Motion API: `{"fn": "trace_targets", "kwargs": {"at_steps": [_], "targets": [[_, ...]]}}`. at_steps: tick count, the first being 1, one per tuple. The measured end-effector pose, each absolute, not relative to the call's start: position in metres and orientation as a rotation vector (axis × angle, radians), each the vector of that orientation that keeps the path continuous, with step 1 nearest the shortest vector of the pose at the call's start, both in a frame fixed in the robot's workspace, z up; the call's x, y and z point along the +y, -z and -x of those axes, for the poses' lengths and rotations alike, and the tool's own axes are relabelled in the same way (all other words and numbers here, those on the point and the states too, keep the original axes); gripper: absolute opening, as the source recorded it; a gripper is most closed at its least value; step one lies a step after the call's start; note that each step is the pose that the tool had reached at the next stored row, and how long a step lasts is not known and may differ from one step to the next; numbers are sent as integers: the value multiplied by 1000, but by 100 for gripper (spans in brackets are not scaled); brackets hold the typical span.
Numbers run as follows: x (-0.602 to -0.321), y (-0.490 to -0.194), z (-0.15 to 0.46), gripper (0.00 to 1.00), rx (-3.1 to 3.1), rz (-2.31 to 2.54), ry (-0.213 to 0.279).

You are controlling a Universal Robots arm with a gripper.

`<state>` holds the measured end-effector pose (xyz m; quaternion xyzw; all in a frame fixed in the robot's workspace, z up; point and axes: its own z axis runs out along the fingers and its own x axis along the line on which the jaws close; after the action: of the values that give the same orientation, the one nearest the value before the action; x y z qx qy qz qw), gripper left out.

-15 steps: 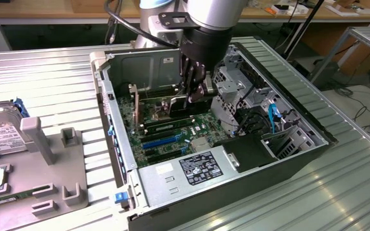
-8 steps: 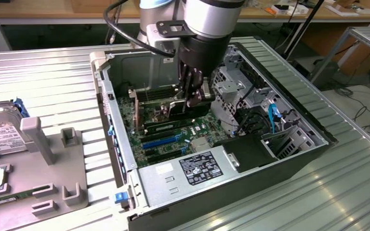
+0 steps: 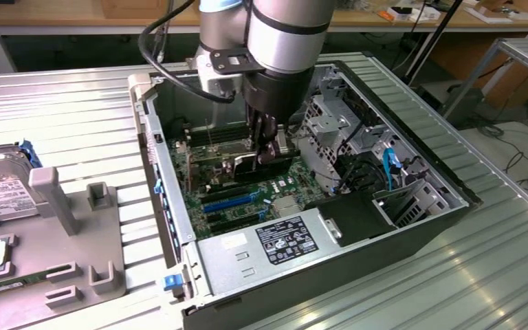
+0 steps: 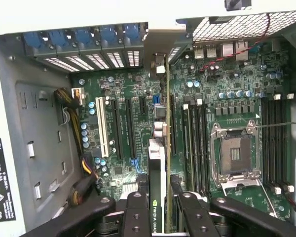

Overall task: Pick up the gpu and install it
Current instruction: 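Insert the gpu into the slot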

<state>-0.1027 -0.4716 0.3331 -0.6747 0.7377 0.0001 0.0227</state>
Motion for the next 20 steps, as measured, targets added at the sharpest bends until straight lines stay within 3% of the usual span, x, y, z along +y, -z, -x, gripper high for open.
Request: {"fn": "trace_targets", "kwargs": {"at_steps": [9, 20], "targets": [[-472, -311, 105, 27, 2285, 2089, 0], [-472, -309, 105, 27, 2288, 2092, -7]]}}
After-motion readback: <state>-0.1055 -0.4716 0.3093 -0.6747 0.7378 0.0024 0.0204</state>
